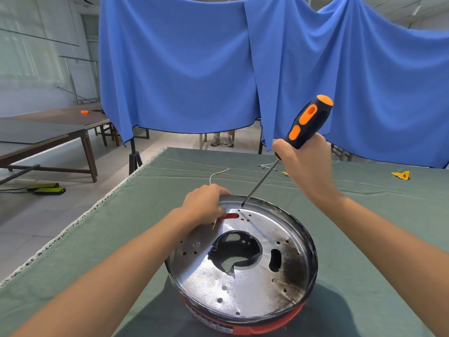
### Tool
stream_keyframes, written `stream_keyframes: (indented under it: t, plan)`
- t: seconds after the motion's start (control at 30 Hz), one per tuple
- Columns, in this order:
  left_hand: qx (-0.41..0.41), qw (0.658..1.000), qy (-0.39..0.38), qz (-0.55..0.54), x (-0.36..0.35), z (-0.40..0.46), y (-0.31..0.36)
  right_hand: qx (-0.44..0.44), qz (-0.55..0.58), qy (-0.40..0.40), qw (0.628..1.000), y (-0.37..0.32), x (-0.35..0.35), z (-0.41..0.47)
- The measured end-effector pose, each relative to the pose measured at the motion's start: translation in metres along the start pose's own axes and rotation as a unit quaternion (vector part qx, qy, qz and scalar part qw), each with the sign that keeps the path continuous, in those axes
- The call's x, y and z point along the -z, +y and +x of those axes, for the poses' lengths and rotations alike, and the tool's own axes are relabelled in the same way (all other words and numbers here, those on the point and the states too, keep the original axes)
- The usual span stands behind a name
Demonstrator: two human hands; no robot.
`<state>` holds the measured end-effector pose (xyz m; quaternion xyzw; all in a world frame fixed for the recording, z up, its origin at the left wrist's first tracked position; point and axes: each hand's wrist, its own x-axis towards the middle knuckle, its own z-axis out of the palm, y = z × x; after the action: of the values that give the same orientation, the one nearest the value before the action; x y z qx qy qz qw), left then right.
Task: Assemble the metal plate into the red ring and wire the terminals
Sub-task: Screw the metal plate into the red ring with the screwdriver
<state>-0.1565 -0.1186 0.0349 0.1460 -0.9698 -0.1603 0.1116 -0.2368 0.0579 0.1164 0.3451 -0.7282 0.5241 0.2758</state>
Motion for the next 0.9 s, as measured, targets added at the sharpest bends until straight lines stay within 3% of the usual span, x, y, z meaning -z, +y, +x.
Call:
stream_keyframes:
  t: [0.9]
  plan:
    - [-0.004, 1.000, -0.011, 0.003, 0.002, 0.000, 0.000, 0.014, -0.037, -0.033, 0.999, -0.007, -0.015, 0.006]
